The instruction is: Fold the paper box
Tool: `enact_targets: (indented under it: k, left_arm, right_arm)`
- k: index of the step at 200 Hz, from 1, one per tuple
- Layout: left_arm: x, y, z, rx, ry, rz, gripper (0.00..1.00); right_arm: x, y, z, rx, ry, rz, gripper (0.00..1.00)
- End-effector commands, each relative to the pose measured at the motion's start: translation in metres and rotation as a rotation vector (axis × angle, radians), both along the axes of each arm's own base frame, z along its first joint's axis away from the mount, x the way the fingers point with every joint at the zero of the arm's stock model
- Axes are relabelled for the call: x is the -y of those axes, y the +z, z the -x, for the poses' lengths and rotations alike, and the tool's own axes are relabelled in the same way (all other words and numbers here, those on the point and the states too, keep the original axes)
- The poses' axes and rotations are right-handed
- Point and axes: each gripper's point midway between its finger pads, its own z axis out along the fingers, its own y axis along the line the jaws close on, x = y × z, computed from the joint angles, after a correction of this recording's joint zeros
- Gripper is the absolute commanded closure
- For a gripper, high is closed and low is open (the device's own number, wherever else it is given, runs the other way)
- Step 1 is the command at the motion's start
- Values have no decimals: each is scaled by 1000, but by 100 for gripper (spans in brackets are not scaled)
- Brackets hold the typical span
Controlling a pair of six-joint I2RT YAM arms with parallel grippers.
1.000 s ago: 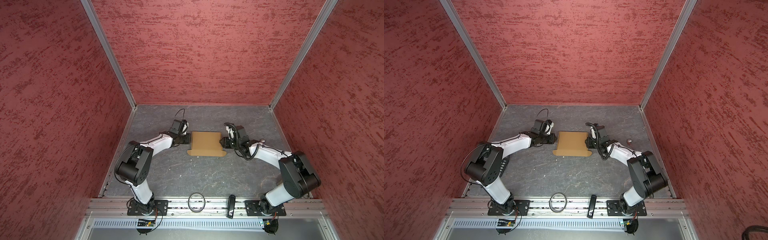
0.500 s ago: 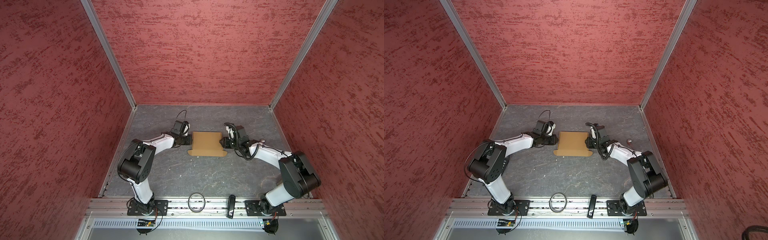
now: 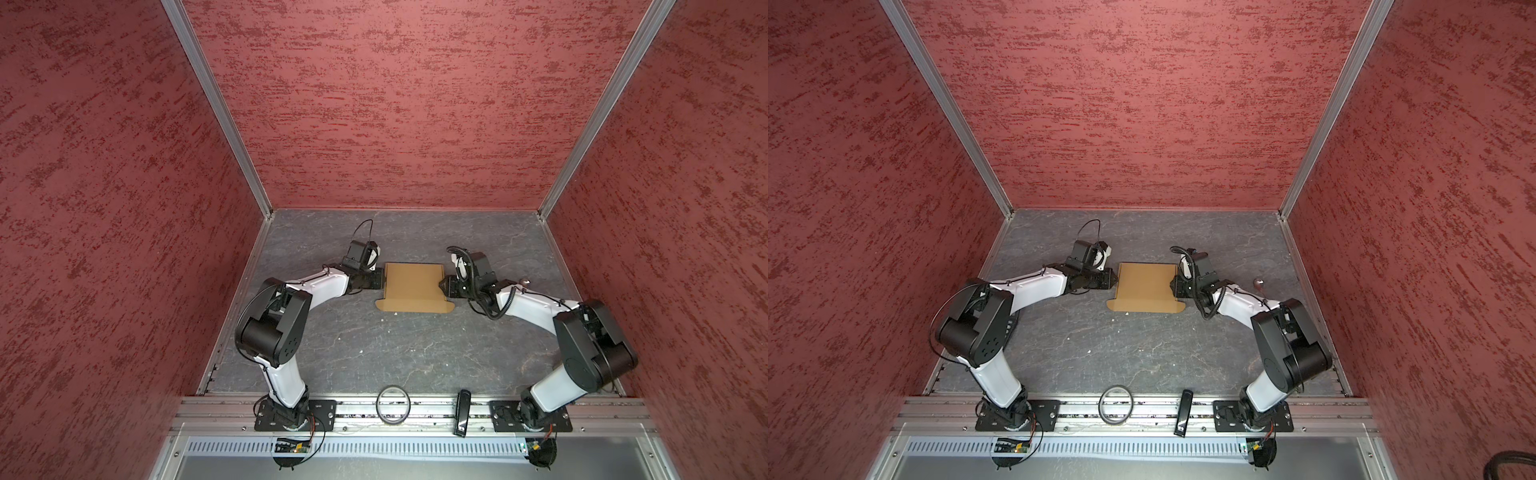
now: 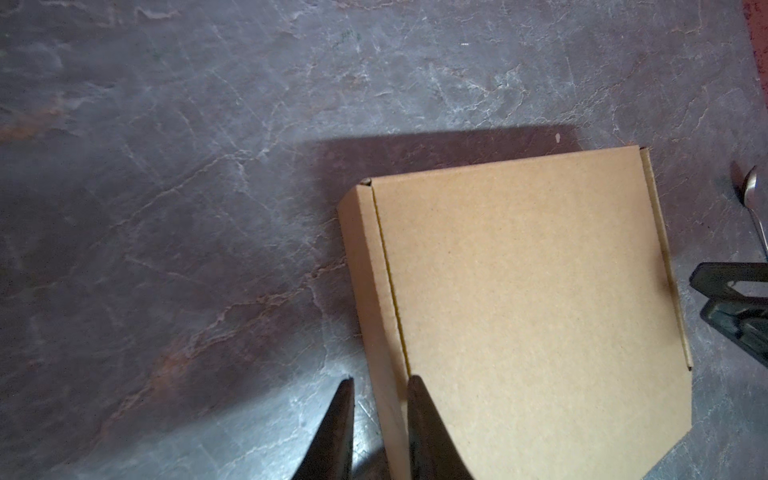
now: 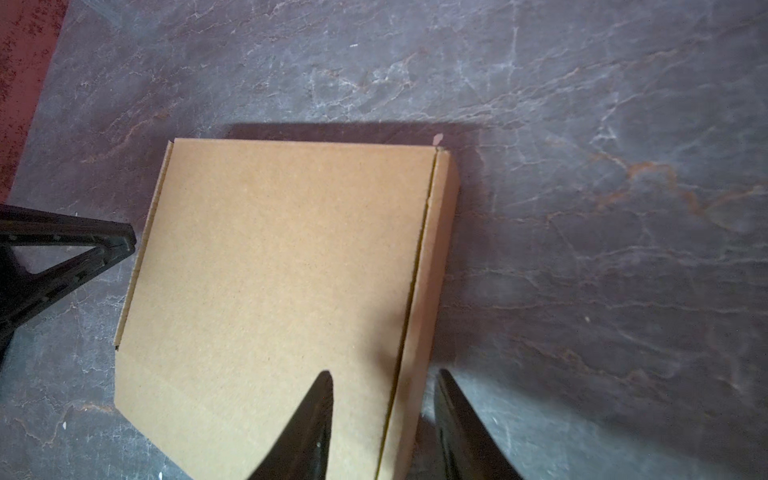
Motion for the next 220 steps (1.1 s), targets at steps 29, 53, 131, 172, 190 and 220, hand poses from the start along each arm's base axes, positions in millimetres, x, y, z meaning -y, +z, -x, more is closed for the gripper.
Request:
enact_targets:
  k: [29,53,131,172,190,220]
  left_arm:
    - [8,-2,-4,4,-15,10,76]
    - [11,-4,-4,0,-21,8,76]
    - [9,-6,-4,3,-14,4,84]
    - [9,-8,-3,-1,-11,10,87]
    - [8,-9,-3,-1,-5,16,88]
    - [5,-8,-3,-1,5,25,91]
  right_arm:
    - [0,2,-5,19,-15,-9,59]
    - [1,-1,-5,16,-17,-4,59]
    - [4,11,-7,40,-25,-13,58]
    - [8,23,-7,61,-33,-17,56]
    - [11,27,-7,67,-40,-15,56]
    - [12,32,-7,75,-41,-17,55]
